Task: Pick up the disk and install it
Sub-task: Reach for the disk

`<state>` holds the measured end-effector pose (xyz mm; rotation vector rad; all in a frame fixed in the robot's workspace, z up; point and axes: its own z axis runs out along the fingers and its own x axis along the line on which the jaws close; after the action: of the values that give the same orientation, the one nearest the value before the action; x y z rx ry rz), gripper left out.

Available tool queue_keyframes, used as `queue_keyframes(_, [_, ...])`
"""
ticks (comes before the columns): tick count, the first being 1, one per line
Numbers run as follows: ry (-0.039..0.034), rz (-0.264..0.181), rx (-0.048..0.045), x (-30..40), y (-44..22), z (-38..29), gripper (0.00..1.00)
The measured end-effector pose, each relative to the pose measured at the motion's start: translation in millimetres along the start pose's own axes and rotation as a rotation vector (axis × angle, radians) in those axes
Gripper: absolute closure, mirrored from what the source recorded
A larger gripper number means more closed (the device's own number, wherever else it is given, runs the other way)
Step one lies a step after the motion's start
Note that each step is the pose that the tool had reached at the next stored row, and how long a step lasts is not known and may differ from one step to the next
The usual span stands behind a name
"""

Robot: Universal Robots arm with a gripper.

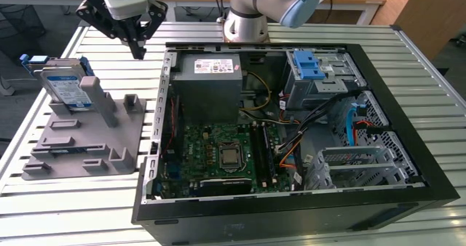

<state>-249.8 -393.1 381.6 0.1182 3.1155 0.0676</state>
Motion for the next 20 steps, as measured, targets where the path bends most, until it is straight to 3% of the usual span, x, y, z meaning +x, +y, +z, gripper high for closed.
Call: queue_keyframes(20, [0.0000,0.000,0.0001,4.5,-0.4,0.6,0.89])
